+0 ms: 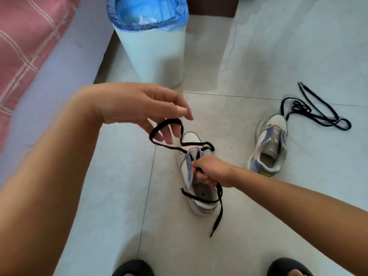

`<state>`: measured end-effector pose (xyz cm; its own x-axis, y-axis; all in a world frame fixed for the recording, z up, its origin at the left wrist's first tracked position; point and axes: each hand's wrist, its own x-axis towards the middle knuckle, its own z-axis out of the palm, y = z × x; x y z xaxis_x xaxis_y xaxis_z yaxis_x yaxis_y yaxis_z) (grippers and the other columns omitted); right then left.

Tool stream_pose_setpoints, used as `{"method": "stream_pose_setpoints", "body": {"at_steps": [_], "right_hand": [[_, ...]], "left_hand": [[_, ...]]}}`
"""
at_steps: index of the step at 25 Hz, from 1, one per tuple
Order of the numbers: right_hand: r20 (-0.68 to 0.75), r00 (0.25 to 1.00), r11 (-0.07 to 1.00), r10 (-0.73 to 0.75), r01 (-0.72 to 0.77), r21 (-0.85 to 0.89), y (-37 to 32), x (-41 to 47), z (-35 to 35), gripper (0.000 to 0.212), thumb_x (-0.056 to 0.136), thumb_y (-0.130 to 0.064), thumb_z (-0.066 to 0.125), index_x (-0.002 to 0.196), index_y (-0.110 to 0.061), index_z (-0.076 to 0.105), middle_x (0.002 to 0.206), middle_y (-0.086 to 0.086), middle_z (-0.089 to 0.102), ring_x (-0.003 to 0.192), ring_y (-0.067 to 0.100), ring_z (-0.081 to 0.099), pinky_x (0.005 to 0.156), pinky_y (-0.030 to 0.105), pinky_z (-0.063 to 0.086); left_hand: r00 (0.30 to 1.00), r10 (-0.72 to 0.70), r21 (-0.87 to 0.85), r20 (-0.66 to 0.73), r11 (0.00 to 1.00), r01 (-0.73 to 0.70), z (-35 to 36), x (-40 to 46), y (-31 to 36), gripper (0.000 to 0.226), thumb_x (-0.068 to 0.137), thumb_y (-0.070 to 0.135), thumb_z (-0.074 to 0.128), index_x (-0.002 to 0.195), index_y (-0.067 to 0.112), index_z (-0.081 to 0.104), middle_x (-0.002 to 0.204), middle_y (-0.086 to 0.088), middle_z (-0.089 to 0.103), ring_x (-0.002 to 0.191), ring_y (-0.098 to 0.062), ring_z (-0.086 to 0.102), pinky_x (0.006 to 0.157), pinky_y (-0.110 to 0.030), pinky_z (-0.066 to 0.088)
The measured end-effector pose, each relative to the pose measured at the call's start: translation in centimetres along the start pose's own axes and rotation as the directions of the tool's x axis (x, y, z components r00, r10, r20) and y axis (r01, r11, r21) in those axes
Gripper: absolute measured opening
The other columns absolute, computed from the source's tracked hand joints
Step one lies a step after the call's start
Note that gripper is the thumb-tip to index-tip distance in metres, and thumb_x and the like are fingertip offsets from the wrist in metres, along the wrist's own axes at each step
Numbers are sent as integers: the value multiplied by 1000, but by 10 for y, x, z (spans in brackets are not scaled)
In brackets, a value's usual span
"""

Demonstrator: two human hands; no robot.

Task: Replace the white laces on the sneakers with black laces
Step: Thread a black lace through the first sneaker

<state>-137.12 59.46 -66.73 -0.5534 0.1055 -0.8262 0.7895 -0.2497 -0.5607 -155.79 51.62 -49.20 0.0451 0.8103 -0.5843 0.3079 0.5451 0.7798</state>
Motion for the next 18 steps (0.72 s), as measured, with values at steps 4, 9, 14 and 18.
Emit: {"method": "stream_pose_setpoints", "body": {"at_steps": [4, 9, 14, 18], "right_hand": [[-5, 999, 996, 37, -37, 86, -1, -3, -4, 29, 100, -21, 29, 76, -16, 44, 42, -5, 34, 33, 6, 21, 34, 14, 14], [-4, 999, 979, 54, -52, 197, -2, -7, -4, 28, 100, -22, 29, 77, -14, 43, 44, -5, 37, 33, 6, 21, 32, 15, 14], [4, 997, 932, 75, -71, 354, -10, -12, -2, 30, 100, -20, 28, 73, -15, 40, 42, -6, 34, 30, 3, 20, 31, 14, 10], [10, 994, 818, 110, -97, 566, -20, -14, -7, 33, 101, -19, 31, 69, -15, 40, 40, -5, 34, 28, 3, 21, 28, 12, 11]], "left_hand": [[907, -128, 670, -402, 634, 386, 30, 12, -23, 33, 96, 40, 44, 119, 20, 57, 123, 0, 57, 108, -21, 55, 85, -27, 41], [926, -302, 469, -226, 799, 376, 120, 69, -85, 41, 92, 43, 52, 112, 8, 54, 120, -17, 55, 106, -28, 53, 79, -28, 41], [749, -283, 82, -599, 909, 409, 181, 109, -115, 84, 71, 60, 65, 131, 9, 35, 137, -12, 31, 127, -29, 34, 102, -39, 34], [731, -354, -96, -584, 924, 370, 191, 117, -121, 71, 80, 54, 57, 130, 8, 37, 141, -13, 31, 129, -30, 36, 105, -42, 33]]}}
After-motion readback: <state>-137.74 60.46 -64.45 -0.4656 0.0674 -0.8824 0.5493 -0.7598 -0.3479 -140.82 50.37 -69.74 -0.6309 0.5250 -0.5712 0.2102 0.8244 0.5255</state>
